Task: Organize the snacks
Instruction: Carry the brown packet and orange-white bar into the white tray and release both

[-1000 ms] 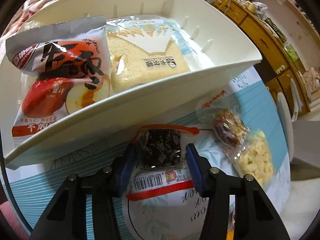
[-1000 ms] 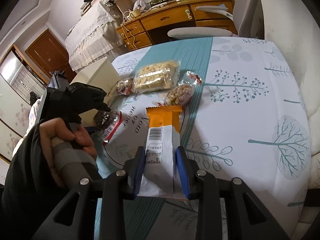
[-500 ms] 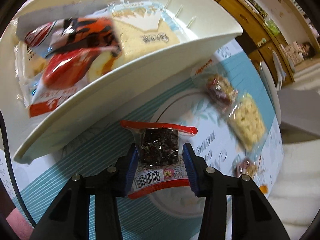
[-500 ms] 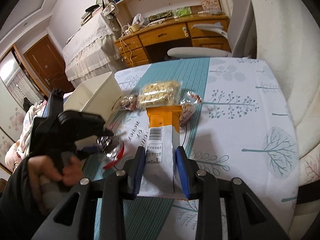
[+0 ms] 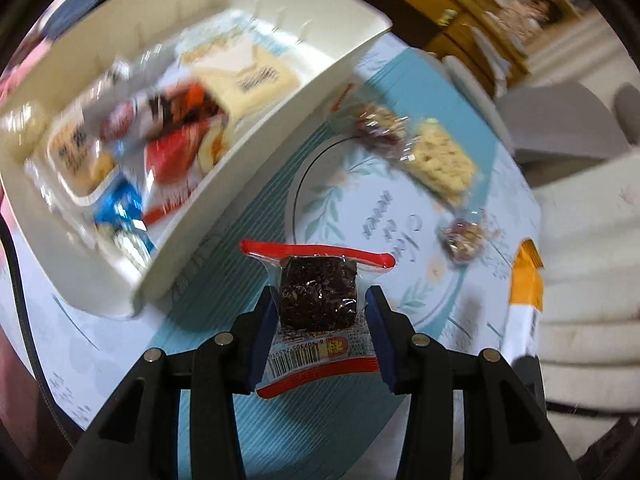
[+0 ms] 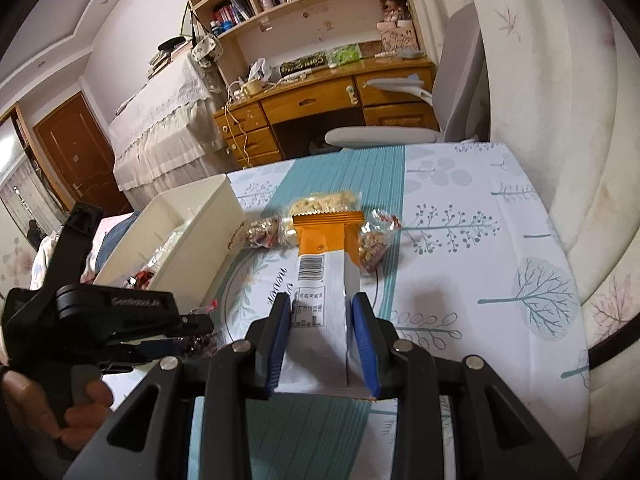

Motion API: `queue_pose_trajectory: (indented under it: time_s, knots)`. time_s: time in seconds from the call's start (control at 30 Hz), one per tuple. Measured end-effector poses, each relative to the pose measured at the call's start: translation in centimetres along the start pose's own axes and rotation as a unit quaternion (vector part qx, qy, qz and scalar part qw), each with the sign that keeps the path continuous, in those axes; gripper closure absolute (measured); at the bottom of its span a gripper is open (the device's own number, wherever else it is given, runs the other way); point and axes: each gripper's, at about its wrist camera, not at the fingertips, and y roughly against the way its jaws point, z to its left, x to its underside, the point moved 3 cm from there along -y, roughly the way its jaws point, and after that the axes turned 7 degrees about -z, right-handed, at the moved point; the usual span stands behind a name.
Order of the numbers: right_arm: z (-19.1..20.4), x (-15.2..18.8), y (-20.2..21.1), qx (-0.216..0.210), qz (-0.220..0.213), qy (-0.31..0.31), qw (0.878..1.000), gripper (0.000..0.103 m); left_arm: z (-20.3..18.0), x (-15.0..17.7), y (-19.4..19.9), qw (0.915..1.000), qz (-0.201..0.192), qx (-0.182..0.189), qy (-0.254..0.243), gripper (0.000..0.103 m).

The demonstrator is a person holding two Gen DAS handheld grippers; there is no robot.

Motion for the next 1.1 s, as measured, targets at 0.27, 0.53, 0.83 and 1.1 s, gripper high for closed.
queue_pose_trajectory:
  time_s: [0.27,0.53,0.83,1.1]
  knots:
    - [3.7,-2.1,1.6,0.003,-0.039,0.012,0.999,0.071,-0.7,-4.0,5.6,0.9962,-0.018,0.053,-0.067,0.06]
    - [9.1,-4.3,1.3,-0.015,-0.077,0.024,0.997,0.071,1.5,-8.9,9.2,0.9932,-0.039,0.081,-0.073,0.06]
    - [16.0,-5.4,-2.0,-0.045,-0.09,0.037,0.994,0.071,5.5,-13.9,9.7,0.9917,-0.054,0.081,-0.084,0.06]
    - [21.1,-4.5,-6.2,-0.077,-0.076,0.03,0.994,0.071,10.5,-16.3,7.1,0.9936,-0.048,0.052,-0.088,0.06]
